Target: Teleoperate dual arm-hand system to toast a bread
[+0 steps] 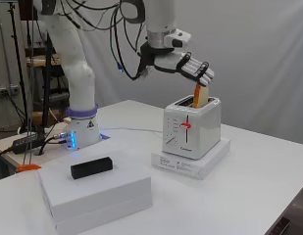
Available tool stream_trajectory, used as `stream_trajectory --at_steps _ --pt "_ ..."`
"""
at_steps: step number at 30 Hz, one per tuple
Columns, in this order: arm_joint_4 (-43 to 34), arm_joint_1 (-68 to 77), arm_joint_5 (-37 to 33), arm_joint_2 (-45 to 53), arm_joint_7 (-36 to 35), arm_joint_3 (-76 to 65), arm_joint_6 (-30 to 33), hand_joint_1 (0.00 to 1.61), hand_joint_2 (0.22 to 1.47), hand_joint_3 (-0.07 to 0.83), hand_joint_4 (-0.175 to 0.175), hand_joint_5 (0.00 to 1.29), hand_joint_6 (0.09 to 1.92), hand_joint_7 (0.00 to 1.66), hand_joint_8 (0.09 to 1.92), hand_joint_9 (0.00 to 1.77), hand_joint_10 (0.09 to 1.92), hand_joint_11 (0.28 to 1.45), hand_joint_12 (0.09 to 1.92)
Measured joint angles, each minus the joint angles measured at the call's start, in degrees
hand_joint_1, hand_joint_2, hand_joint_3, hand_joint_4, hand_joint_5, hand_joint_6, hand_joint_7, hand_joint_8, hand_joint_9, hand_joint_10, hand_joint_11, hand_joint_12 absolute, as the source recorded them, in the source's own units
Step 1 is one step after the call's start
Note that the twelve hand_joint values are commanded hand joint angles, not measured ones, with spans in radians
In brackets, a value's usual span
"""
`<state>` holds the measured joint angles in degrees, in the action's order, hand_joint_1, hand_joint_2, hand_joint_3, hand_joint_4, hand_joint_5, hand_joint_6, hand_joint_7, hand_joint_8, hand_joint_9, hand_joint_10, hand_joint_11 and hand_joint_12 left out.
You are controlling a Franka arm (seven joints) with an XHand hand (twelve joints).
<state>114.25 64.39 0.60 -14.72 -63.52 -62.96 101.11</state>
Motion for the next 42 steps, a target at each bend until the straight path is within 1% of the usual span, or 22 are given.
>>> stream_trajectory --at_steps 3,5,7,11,16,19,20,21,22,23,24,25,26,28,31,34,37,38,39,40,41,42 --pt "0.81 14.79 2.27 -3.47 5.71 -16.61 1.09 0.06 1.01 0.013 -0.041 0.17 0.09 0.20 0.09 0.27 0.09 0.36 0.09" --pt "1.22 20.76 3.57 -4.17 9.21 -24.09 1.37 0.04 1.02 0.011 -0.022 0.15 0.09 0.18 0.09 0.24 0.09 0.36 0.09" --pt "2.26 23.16 6.00 -4.55 13.62 -27.47 2.43 0.02 1.02 0.009 -0.009 0.17 0.09 0.18 0.09 0.24 0.09 0.36 0.09" --pt "3.31 23.99 9.64 -5.67 20.93 -28.72 3.22 0.00 1.02 0.004 -0.005 0.23 0.09 0.19 0.09 0.25 0.09 0.37 0.09" --pt "3.77 27.68 11.76 -7.85 22.72 -31.91 3.51 0.00 1.03 0.005 -0.020 0.24 0.09 0.21 0.09 0.27 0.09 0.37 0.09" --pt "3.63 29.80 9.59 -8.30 19.82 -34.01 3.19 0.00 1.04 0.005 -0.025 0.27 0.09 0.22 0.09 0.29 0.09 0.37 0.09" --pt "3.60 29.91 7.89 -7.78 18.47 -34.14 3.10 0.00 1.04 0.003 -0.026 0.29 0.09 0.24 0.09 0.32 0.09 0.38 0.09" --pt "3.53 29.88 5.56 -6.89 17.09 -34.15 2.98 0.00 1.04 0.002 -0.035 0.31 0.09 0.32 0.09 0.50 0.09 0.48 0.09" --pt "3.45 29.92 3.62 -6.09 16.53 -34.24 2.91 0.00 1.07 0.003 -0.038 0.39 0.09 0.58 0.58 0.78 0.63 0.63 0.62" --pt "3.36 30.25 2.38 -5.63 16.82 -34.65 2.89 0.00 1.08 0.003 -0.028 0.52 0.09 0.84 1.16 1.06 1.19 0.80 1.18" --pt "3.28 30.99 1.99 -5.61 17.68 -35.47 2.91 0.00 1.09 0.002 -0.015 0.62 0.09 1.01 1.54 1.24 1.54 0.91 1.54" --pt "3.17 32.18 2.65 -6.26 18.95 -36.68 2.93 0.00 1.10 0.001 -0.004 0.69 0.09 1.10 1.74 1.34 1.73 0.97 1.73" --pt "3.08 33.40 4.06 -7.37 20.08 -37.85 2.98 0.00 1.11 0.001 0.006 0.74 0.09 1.15 1.85 1.39 1.83 1.01 1.83" --pt "3.00 35.68 8.22 -10.47 22.21 -40.01 3.23 0.00 1.11 0.001 0.029 0.82 0.09 1.20 1.92 1.44 1.90 1.04 1.90" --pt "2.97 39.10 14.01 -14.77 26.80 -43.91 3.84 0.03 1.13 0.004 0.062 0.88 0.09 1.22 1.92 1.45 1.92 1.06 1.92" --pt "3.36 40.76 15.34 -16.20 29.27 -45.93 4.94 0.06 1.13 0.002 0.060 0.86 0.09 1.26 1.92 1.46 1.92 1.07 1.92" --pt "3.33 38.67 13.98 -16.28 26.28 -44.24 4.94 0.05 1.14 0.002 0.053 0.86 0.09 1.32 1.92 1.50 1.92 1.11 1.92" --pt "3.24 36.36 12.12 -15.33 24.38 -42.08 4.77 0.05 1.14 0.001 0.082 0.93 0.09 1.33 1.92 1.51 1.92 1.13 1.92" --pt "3.17 33.44 9.94 -13.94 22.62 -39.31 4.69 0.05 1.14 0.001 0.121 1.05 0.09 1.35 1.92 1.52 1.92 1.14 1.92" --pt "3.10 29.84 7.50 -12.18 21.09 -35.85 4.59 0.04 1.14 0.001 0.147 1.10 0.30 1.38 1.92 1.55 1.92 1.16 1.92" --pt "3.00 25.85 5.15 -10.28 20.08 -32.01 4.45 0.04 1.14 0.000 0.161 1.08 0.62 1.40 1.92 1.57 1.92 1.18 1.92" --pt "2.84 21.28 2.98 -8.01 19.44 -27.67 4.19 0.04 1.14 0.000 0.169 1.05 0.89 1.42 1.92 1.58 1.92 1.20 1.92"
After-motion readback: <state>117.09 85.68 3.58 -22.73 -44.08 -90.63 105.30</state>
